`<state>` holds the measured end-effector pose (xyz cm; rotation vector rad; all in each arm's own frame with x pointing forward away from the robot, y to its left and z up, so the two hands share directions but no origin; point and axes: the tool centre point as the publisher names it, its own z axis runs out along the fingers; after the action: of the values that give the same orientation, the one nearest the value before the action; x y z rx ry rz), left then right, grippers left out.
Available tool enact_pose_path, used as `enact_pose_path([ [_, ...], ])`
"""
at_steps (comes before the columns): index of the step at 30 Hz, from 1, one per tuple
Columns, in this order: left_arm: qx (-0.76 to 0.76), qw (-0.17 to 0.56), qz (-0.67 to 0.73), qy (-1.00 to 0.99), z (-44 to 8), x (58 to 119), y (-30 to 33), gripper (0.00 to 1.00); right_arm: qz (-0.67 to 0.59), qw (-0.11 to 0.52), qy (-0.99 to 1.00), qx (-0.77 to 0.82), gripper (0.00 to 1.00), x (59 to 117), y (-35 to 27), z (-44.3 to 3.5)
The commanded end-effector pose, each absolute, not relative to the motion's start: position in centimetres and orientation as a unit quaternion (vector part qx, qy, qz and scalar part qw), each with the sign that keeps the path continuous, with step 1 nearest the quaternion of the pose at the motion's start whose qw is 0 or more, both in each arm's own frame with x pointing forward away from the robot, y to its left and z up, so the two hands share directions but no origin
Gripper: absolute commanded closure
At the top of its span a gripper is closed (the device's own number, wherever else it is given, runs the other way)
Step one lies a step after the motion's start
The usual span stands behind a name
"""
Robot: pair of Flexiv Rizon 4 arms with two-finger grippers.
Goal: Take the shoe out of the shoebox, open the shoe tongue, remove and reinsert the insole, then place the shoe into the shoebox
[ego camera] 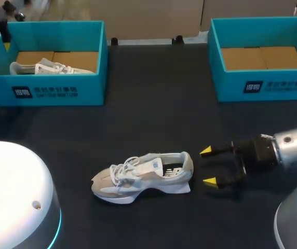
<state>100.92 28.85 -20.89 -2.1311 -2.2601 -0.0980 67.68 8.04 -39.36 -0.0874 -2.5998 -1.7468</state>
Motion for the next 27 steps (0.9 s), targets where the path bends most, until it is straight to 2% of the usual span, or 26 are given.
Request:
enact_pose_path([
  [1, -0.686, 0.017, -0.033, -0.727, -20.9, 100.8, 28.9, 0.00, -0.558, 0.009, -0.829, -0.026, 0.00, 68.4, 9.0, -39.8],
  [27, -0.686, 0.017, -0.033, -0.727, -20.9, 100.8, 28.9, 0.00, -0.567, 0.030, -0.823, 0.005, 0.00, 68.1, 12.9, -40.7],
])
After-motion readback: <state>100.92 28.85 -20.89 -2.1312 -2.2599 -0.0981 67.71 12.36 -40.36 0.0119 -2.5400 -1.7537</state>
